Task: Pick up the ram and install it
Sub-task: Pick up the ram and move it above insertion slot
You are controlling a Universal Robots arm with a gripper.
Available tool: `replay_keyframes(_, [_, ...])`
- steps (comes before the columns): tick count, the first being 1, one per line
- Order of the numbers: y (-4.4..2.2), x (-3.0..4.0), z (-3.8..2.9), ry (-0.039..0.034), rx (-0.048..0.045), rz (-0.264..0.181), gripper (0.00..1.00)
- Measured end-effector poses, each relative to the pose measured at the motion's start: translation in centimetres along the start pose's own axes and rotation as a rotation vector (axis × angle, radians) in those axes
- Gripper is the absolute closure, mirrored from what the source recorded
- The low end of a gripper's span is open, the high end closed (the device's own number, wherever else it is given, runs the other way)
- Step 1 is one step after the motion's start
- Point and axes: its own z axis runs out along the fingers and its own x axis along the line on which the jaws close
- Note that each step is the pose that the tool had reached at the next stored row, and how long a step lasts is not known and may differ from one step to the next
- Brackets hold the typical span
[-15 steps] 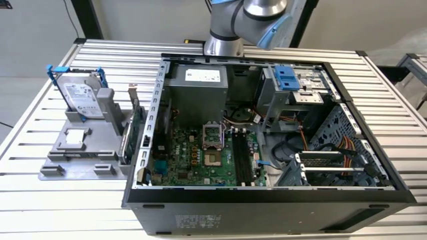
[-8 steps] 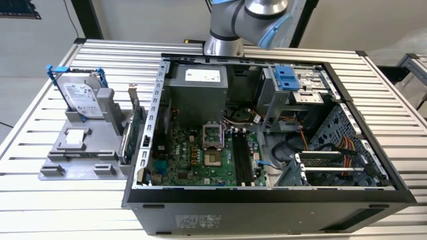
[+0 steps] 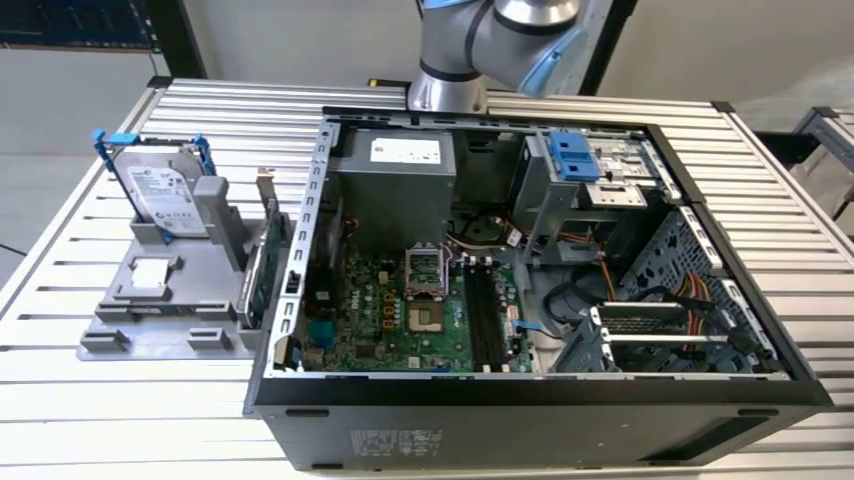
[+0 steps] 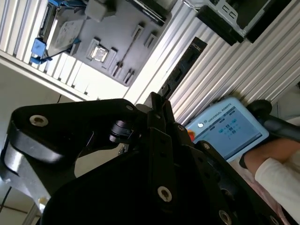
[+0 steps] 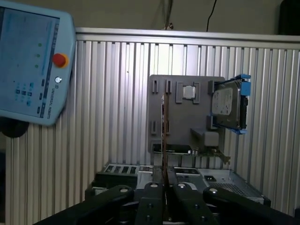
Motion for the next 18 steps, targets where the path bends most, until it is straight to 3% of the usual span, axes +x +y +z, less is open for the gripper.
replay_keyframes(18, [-8.26, -0.46, 1.66, 0.0, 0.0001, 0.0, 1.0])
